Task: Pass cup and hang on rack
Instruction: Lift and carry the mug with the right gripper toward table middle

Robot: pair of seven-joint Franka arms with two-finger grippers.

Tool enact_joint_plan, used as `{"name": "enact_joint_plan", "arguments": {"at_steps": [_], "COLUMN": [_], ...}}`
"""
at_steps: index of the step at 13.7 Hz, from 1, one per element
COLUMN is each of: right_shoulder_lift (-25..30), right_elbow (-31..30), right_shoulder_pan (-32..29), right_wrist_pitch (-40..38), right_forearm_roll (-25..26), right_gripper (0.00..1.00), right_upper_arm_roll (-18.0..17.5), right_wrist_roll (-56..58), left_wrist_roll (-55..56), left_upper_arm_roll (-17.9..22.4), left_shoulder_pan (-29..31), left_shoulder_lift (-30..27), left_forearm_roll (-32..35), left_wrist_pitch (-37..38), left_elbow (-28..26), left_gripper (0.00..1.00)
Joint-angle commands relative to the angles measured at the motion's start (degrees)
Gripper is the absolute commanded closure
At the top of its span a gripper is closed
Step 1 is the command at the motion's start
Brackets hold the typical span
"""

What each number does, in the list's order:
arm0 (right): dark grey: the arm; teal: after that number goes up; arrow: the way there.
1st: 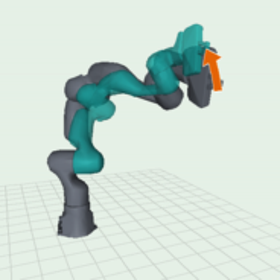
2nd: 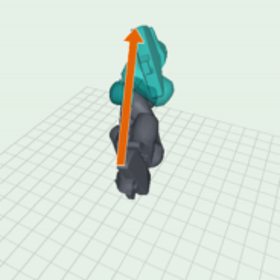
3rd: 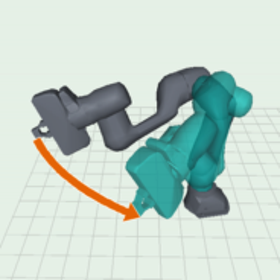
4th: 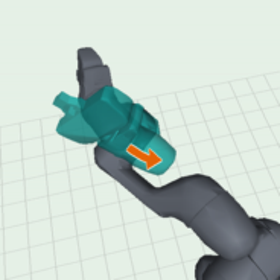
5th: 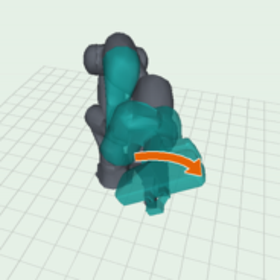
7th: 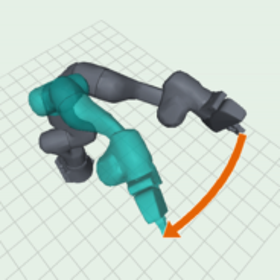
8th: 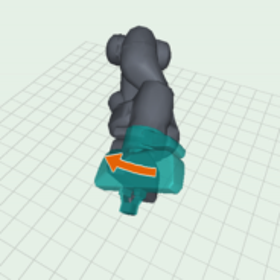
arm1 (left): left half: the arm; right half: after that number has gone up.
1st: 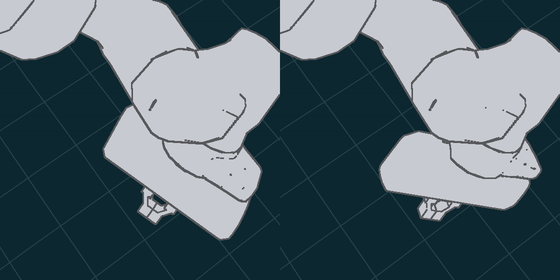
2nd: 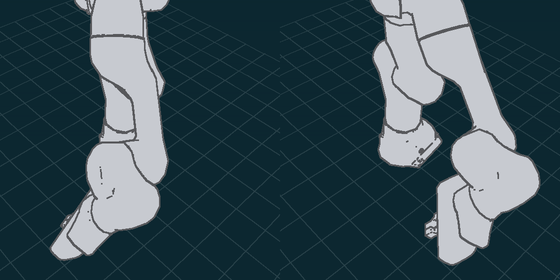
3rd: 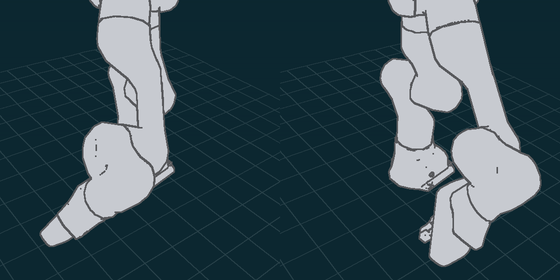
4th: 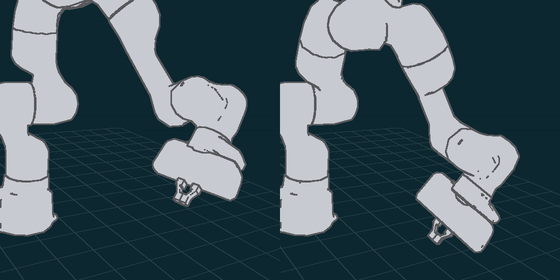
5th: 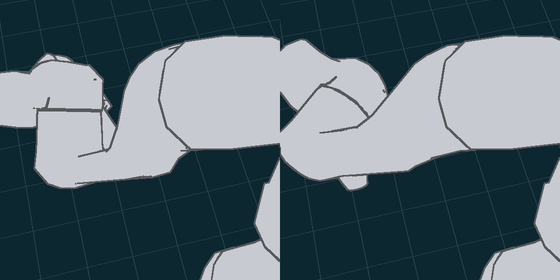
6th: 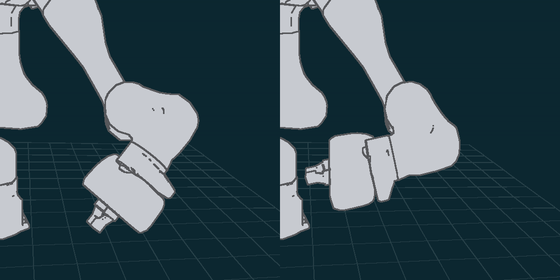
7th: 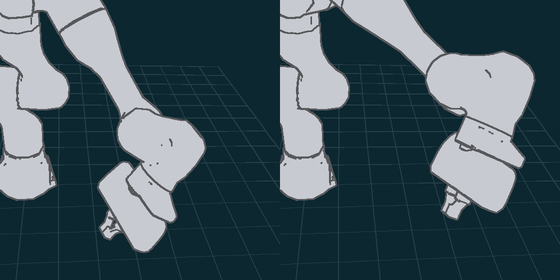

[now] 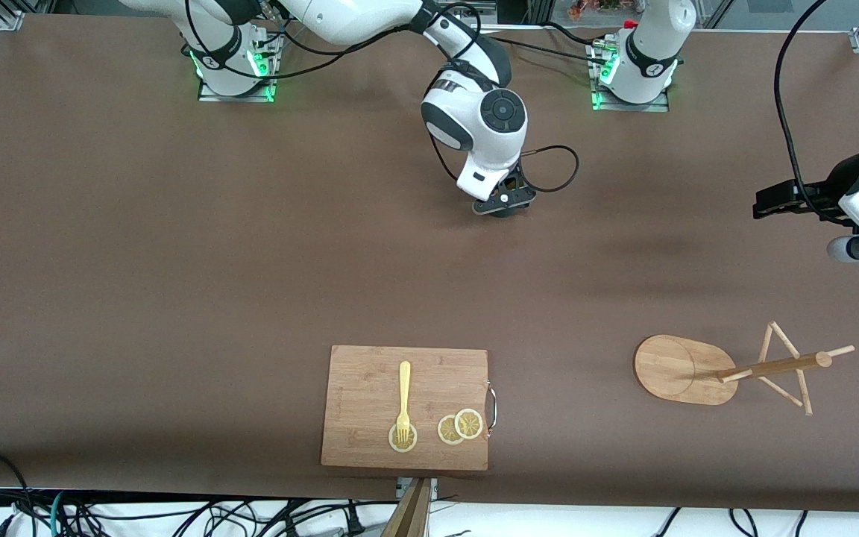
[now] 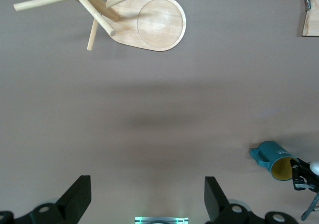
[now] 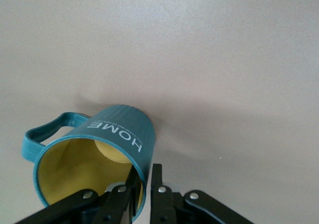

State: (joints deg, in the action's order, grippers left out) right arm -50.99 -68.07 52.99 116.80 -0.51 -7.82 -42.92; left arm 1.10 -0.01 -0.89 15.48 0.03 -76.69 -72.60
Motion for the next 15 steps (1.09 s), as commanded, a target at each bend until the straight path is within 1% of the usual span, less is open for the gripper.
{"name": "enact_joint_plan", "arguments": {"at_steps": [1, 2, 3, 5, 7, 8, 9, 10, 12, 14, 15], "right_shoulder_lift": [-1.13, -0.61, -0.17, 0.97, 2.29, 2.73, 3.95, 5.97, 9.83, 13.97, 15.90], "right_elbow": [2.07, 2.07, 2.15, 2.24, 2.24, 2.24, 2.33, 2.33, 2.24, 1.28, 0.23], "right_shoulder_pan": [1.50, 1.42, 1.33, 1.15, 0.89, 0.80, 0.02, -1.03, -3.67, -6.56, -8.67], "right_wrist_pitch": [-0.35, -0.96, -2.09, -2.63, -3.24, -4.64, -5.87, -7.28, -10.35, -11.41, -14.03], "right_forearm_roll": [1.30, 1.30, 1.30, 1.21, 0.95, 0.60, 0.08, -0.54, -0.90, -0.81, -0.81], "right_gripper": [0.78, 0.73, 0.71, 0.62, 0.58, 0.49, 0.15, 0.00, 0.00, 0.00, 0.00], "right_upper_arm_roll": [0.87, 0.88, 0.96, 0.96, 1.05, 1.23, 1.14, 1.05, 0.79, 1.22, 2.88], "right_wrist_roll": [-2.60, -2.52, -2.43, -2.34, -2.25, -2.34, -2.25, -2.16, -1.38, 0.29, 1.17], "left_wrist_roll": [0.48, 0.48, 0.48, 0.48, 0.48, 0.48, 0.48, 0.48, 0.48, 0.48, 0.48], "left_upper_arm_roll": [0.01, 0.01, 0.01, 0.01, 0.01, 0.01, 0.01, 0.01, 0.01, 0.01, 0.01], "left_shoulder_pan": [0.01, 0.01, 0.01, 0.01, 0.01, 0.01, 0.01, 0.01, 0.01, 0.01, 0.01], "left_shoulder_lift": [0.70, 0.70, 0.70, 0.70, 0.70, 0.70, 0.70, 0.70, 0.70, 0.70, 0.70], "left_forearm_roll": [0.14, 0.14, 0.14, 0.14, 0.14, 0.14, 0.14, 0.14, 0.14, 0.14, 0.14], "left_wrist_pitch": [0.57, 0.57, 0.57, 0.57, 0.57, 0.57, 0.57, 0.57, 0.57, 0.57, 0.57], "left_elbow": [1.67, 1.67, 1.67, 1.67, 1.67, 1.67, 1.67, 1.67, 1.67, 1.67, 1.67], "left_gripper": [0.00, 0.00, 0.00, 0.00, 0.00, 0.00, 0.00, 0.00, 0.00, 0.00, 0.00]}}
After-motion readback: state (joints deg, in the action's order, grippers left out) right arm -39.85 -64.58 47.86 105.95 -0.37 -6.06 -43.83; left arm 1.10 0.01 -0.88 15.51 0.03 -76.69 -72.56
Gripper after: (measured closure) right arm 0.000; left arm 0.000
